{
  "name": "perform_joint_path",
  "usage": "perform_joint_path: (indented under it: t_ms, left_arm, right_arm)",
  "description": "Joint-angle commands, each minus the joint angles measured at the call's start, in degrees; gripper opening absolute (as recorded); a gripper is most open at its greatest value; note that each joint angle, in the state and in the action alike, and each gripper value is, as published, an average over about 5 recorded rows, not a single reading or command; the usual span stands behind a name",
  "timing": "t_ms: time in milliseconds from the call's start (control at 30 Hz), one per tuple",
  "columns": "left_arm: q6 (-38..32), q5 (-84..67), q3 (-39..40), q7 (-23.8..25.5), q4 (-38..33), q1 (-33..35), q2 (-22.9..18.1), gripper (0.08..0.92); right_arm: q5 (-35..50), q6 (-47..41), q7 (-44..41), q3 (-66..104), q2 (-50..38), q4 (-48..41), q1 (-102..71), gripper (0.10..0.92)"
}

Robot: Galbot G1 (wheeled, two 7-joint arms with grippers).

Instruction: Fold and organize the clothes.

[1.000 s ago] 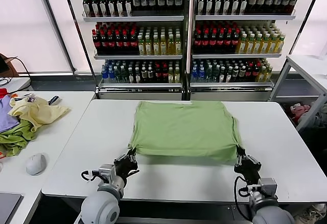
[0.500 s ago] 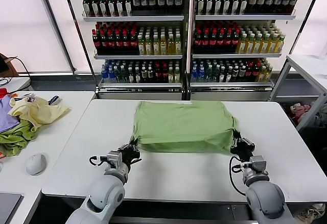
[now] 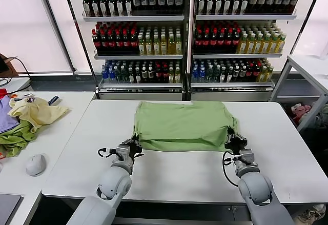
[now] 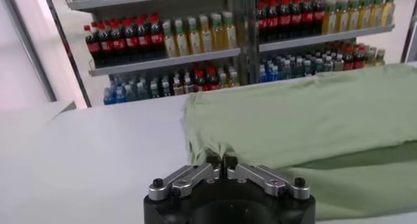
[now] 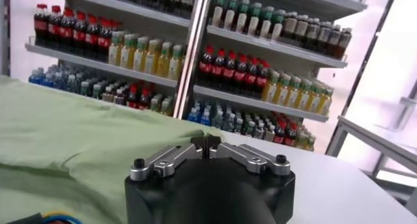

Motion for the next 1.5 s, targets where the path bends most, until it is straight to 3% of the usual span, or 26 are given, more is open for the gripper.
perform_joint_path:
  t_ms: [33, 333, 567, 800, 900, 1033, 1500]
  left_arm:
    - [-0.39, 2.12, 0.52, 0.14, 2.08, -1.05, -0.16, 0.300]
    - [-1.06, 1.00, -2.21, -0.86, -5.05, 5.32, 0.01, 0.560]
    - [0.09, -2.54, -3.84, -1.74, -4.55, 5.99, -0.08, 0.762]
    - [1.65, -4.24, -2.93, -1.85, 0.19, 1.40, -1.16, 0.822]
    - [2.61, -5.56, -2.61, -2.07, 2.16, 0.11, -1.30, 0.823]
    - [3.33, -7.28, -2.58, -2.17, 3.13, -0.51, -1.03, 0.784]
    - [3.72, -11.58, -2.16, -1.82, 5.26, -0.78, 0.02, 0.386]
  right_arm:
    - [-3.80, -1.06, -0.52, -1.12, -0.18, -1.70, 0.97, 0.298]
    - [-0.27, 0.79, -0.16, 4.72, 0.43, 5.95, -7.08, 0.557]
    - [4.87, -1.48, 0.88, 8.76, 0.18, 6.82, -10.27, 0.760]
    - [7.92, -7.49, 1.84, 7.47, 0.30, 2.35, -6.53, 0.822]
    - [9.56, -9.61, 1.96, 6.21, 0.37, 0.75, -5.19, 0.788]
    - [11.70, -10.98, 2.25, 5.07, 0.36, -1.18, -4.01, 0.682]
    - [15.27, -11.89, 1.92, 3.86, -0.20, -2.25, -2.70, 0.276]
